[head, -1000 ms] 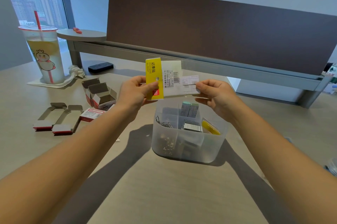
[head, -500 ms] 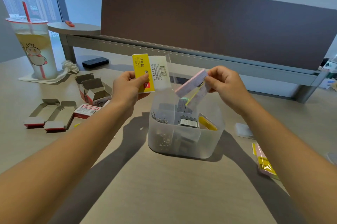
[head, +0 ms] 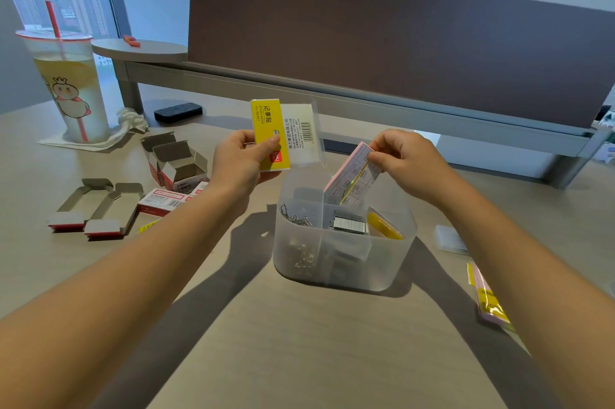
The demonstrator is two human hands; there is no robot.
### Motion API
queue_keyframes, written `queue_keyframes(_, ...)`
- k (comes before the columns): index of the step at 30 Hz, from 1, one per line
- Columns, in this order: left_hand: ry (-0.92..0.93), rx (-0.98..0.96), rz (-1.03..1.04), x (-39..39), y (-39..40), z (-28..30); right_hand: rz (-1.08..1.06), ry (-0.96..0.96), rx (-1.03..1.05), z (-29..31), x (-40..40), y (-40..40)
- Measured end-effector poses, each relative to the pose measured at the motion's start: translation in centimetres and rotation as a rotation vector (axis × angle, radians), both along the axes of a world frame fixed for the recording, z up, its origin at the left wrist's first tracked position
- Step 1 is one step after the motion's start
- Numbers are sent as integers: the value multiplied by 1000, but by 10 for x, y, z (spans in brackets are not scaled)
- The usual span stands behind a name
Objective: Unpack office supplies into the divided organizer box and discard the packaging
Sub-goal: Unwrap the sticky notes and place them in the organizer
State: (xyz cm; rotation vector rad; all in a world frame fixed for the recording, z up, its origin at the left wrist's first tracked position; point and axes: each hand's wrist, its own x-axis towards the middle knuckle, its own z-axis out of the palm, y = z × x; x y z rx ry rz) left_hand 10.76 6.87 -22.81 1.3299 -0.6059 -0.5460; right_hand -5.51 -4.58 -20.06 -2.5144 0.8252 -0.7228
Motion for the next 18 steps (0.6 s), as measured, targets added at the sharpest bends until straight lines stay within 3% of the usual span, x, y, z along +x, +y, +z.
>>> queue_keyframes(8, -5, 1, -14, -1, -3, 1, 42, 154, -69, 9, 1, 0)
queue_keyframes(18, -7, 40, -66, -5, -2, -1, 65, 129, 25, -19, 17, 0)
